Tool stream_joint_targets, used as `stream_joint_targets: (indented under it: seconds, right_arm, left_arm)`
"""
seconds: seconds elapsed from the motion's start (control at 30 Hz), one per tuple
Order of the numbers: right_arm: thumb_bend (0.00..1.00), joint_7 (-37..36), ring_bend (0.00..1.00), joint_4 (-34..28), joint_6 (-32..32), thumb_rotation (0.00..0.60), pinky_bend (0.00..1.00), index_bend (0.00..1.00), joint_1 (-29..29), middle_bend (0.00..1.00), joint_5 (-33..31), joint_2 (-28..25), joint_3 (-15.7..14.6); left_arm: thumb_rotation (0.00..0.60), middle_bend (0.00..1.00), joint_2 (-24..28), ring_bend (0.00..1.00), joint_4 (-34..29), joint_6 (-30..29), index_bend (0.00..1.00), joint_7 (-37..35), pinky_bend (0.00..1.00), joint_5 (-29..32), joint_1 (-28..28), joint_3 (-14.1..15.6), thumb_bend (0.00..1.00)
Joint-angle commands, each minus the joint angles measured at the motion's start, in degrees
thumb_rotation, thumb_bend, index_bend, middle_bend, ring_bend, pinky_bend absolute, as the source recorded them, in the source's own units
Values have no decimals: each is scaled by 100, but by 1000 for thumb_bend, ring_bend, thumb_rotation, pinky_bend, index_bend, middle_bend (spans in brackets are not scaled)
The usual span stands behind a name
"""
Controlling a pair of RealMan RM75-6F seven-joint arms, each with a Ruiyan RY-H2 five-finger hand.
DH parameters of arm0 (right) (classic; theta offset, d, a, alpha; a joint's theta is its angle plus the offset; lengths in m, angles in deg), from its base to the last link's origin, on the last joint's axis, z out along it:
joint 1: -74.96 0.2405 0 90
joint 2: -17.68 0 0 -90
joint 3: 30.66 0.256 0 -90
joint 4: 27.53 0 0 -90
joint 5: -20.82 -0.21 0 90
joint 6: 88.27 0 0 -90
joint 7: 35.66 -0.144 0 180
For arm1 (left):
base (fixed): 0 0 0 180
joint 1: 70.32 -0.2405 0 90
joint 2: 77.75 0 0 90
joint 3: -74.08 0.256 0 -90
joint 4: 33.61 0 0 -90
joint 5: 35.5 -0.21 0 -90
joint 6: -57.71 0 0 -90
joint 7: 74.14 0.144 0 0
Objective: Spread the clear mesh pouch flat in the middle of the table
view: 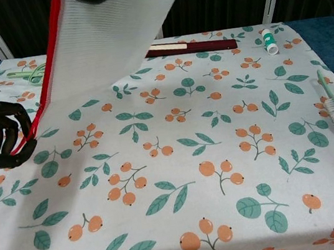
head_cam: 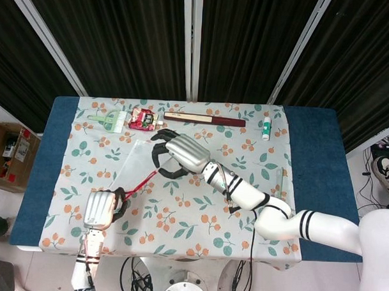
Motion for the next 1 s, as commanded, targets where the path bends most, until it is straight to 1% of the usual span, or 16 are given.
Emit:
stream_joint_targets:
  seconds: [0.03, 0.23, 0.33, 0.6, 0.77, 1.0]
  right_arm:
    - [395, 6, 168, -128, 55, 600, 110, 1000, -178, 454, 133, -148, -205]
    - [395, -170, 168, -235, 143, 600, 110, 1000, -447, 455, 379, -372, -514]
    - [395, -283, 171, -278, 244, 600, 110, 1000, -585, 456, 538, -507, -646]
    - [395, -385, 176, -368, 507, 600, 110, 1000, -829, 458, 764, -805, -779]
    - [395, -457, 176, -419, 672, 600, 111, 1000, -1026, 459, 810, -1014, -860]
    - [395, -664, 176, -369, 865, 600, 112, 1000, -1236, 459, 863, -1131, -921]
  left_arm:
    - [600, 768, -13, 717, 137, 153, 761, 93, 739, 62, 88, 40, 426]
    - [600, 768, -10, 715, 361, 433, 761, 265, 739, 245, 261, -39, 426]
    - [600, 768, 35, 715, 481, 622, 761, 402, 739, 441, 356, -114, 428]
    - [600, 767, 153, 714, 648, 827, 761, 590, 739, 881, 510, -344, 430]
    - [600, 766, 213, 713, 712, 858, 761, 669, 739, 1056, 540, -355, 430]
    - [600, 763, 263, 709, 709, 811, 761, 761, 738, 1169, 573, -336, 429]
